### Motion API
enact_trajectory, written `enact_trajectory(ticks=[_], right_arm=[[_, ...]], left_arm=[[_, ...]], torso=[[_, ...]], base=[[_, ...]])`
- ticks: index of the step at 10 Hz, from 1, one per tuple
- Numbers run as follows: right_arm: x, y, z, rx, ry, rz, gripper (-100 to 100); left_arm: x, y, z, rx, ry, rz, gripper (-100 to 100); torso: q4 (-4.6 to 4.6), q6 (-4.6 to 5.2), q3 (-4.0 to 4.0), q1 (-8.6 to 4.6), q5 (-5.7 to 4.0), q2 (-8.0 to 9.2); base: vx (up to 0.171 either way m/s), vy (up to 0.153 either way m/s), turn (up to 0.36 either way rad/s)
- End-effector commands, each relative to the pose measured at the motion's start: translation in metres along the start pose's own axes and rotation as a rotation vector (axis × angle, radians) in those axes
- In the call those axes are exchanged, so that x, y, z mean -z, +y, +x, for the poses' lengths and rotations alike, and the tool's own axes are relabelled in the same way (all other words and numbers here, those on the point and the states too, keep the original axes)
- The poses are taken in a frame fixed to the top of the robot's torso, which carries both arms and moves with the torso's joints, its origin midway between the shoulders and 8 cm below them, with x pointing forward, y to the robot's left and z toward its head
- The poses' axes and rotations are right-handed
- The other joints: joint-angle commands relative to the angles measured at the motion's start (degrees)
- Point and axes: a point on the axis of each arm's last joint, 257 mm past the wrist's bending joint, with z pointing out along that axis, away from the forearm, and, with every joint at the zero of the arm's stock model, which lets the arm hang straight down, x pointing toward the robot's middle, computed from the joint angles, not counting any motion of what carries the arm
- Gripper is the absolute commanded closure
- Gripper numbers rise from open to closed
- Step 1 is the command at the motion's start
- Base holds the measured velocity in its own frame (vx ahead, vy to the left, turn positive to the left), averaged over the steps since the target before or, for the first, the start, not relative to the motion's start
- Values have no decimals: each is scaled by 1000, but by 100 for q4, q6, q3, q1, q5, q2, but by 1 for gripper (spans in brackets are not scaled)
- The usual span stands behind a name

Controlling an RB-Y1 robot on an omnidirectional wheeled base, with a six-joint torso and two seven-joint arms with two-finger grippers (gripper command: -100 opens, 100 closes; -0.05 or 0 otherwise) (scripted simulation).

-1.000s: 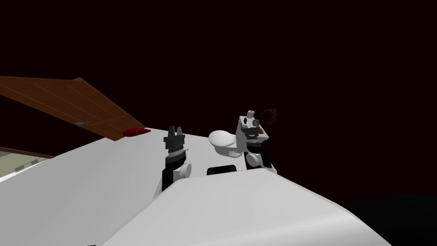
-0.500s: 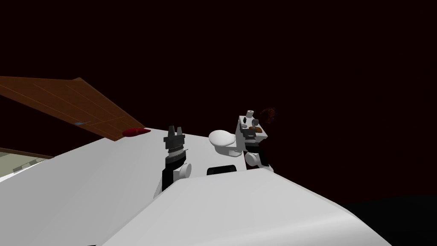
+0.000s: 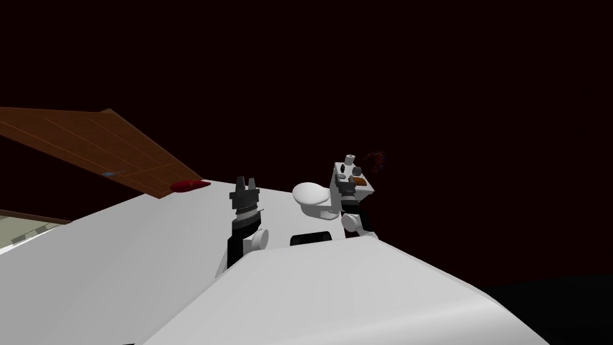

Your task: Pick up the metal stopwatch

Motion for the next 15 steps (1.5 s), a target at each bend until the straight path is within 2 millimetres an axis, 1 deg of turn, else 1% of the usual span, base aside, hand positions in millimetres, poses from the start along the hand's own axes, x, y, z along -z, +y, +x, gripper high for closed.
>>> enact_trajectory(ticks=[1, 2, 3, 4, 5, 6, 7, 8, 9, 10, 11, 12, 13, 15], right_arm=[[1, 0, -6, -68, -14, -10, -100], [4, 1, -17, -143, -38, -30, -100], [4, 1, -18, -165, -39, -31, -100], [7, 1, -29, -239, -62, -55, -100], [7, 1, -29, -261, -61, -56, -100], [10, 2, -41, -335, -83, -83, -100], [10, 2, -41, -355, -82, -84, -100], [14, 2, -52, -433, -101, -113, -100], [14, 2, -52, -447, -100, -114, -100], [18, 3, -63, -525, -116, -146, -100], [18, 3, -63, -535, -116, -146, -100], [22, 3, -73, -613, -130, -179, -100], [22, 3, -73, -619, -129, -179, -100], [31, 3, -91, -748, -148, -240, -100]], left_arm=[[0, 0, 0, 0, 0, 0, 0], [0, 0, 0, 0, 0, 0, 0], [0, 0, 0, 0, 0, 0, 0], [0, 0, 0, 0, 0, 0, 0], [0, 0, 0, 0, 0, 0, 0], [0, 0, 0, 0, 0, 0, 0], [0, 0, 0, 0, 0, 0, 0], [0, 0, 0, 0, 0, 0, 0], [0, 0, 0, 0, 0, 0, 0], [0, 0, 0, 0, 0, 0, 0], [0, 0, 0, 0, 0, 0, 0], [0, 0, 0, 0, 0, 0, 0], [0, 0, 0, 0, 0, 0, 0], [0, 0, 0, 0, 0, 0, 0]], torso=[[0, 0, 0, 0, 0, 0], [0, 0, 0, 0, 0, 0], [-1, 0, -2, 0, 0, -3], [-1, 0, -2, -1, 0, -4], [-2, 0, -5, -2, 0, -9], [-2, 0, -5, -2, 0, -8], [-2, 0, -6, -4, -1, -10], [-2, 0, -5, -3, 0, -9], [-3, 0, -8, -5, -1, -14], [-3, 0, -8, -4, -1, -13], [-4, 0, -10, -8, -1, -17], [-4, 0, -9, -6, -1, -16], [-4, 0, -12, -4, -1, -20], [-4, 0, -10, -8, -1, -17]], base=[[7, -9, -4], [16, -12, -12], [14, -9, -5], [28, -17, -15], [26, -14, -1], [30, -19, -12], [28, -17, -4], [45, -24, -13], [38, -22, -4], [52, -31, -9], [46, -23, -3], [58, -21, -13], [47, -20, -2], [72, -44, -13]])
